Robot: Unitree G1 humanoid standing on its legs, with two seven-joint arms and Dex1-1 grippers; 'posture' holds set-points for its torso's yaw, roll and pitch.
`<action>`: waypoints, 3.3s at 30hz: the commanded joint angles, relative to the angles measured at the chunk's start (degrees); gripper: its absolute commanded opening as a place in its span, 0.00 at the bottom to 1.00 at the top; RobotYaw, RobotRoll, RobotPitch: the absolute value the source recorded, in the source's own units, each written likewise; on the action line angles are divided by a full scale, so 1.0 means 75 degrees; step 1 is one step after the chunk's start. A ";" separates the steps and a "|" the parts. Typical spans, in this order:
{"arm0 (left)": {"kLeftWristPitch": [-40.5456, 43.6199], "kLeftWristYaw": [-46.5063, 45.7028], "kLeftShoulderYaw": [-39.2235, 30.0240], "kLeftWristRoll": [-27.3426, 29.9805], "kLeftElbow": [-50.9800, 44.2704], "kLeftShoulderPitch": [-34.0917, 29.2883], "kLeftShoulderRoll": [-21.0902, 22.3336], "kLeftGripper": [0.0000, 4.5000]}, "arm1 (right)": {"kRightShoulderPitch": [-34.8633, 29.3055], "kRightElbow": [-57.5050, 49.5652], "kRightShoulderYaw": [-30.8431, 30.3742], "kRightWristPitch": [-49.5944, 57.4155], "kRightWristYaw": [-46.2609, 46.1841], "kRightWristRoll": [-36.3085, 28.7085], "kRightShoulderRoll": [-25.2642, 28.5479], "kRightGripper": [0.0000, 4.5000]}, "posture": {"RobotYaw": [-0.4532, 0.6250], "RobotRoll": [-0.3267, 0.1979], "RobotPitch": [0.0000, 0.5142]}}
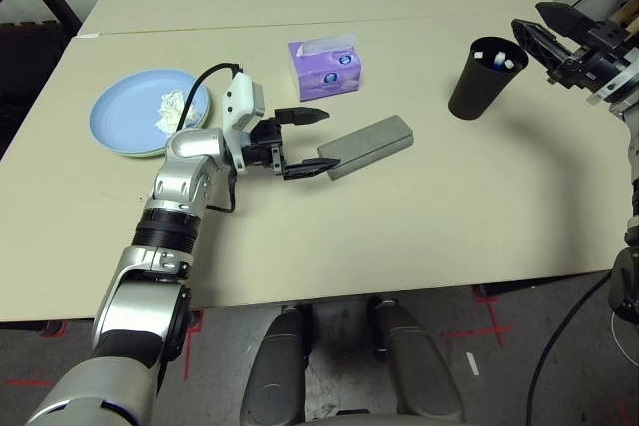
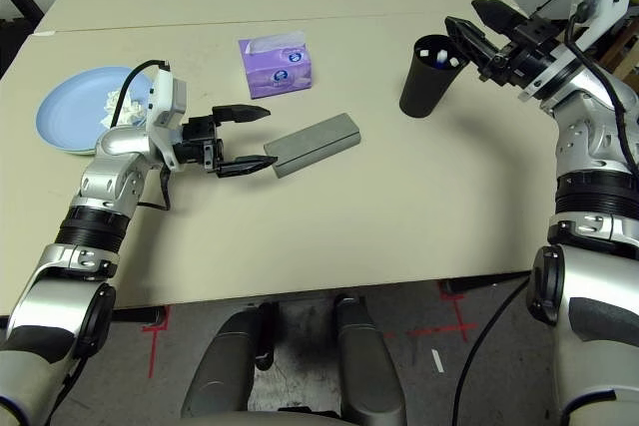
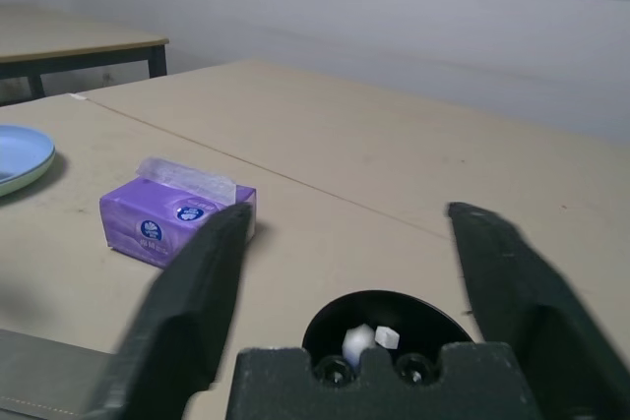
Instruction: Organize and tidy the items on the table.
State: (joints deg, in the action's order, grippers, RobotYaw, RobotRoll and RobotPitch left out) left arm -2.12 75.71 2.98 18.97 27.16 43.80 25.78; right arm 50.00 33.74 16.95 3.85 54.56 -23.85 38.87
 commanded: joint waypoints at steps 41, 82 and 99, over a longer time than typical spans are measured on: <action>0.1161 -0.8634 -0.1944 -0.1427 -0.2971 -0.2486 -0.1524 1.00 | -0.3592 -0.4140 -0.0211 0.0596 -0.5013 0.0876 -0.2564 0.99 | 0.49 0.62 0.33; -0.1079 -0.8259 -0.3599 -0.0466 -0.1047 -0.3227 -0.0080 1.00 | -0.3720 -0.1931 0.0479 -0.1535 -0.4282 0.0367 -0.2260 0.99 | 0.48 0.62 0.34; -0.1055 -0.8073 -0.3550 -0.0447 -0.0956 -0.3300 -0.0034 1.00 | -0.3822 -0.2192 0.0308 -0.1326 -0.4323 0.0495 -0.2309 0.99 | 0.48 0.62 0.34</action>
State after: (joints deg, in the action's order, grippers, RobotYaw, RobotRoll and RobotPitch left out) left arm -10.31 14.98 -23.72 15.57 19.02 19.87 25.42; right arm 22.43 18.01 19.28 -6.74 22.47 -20.19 21.69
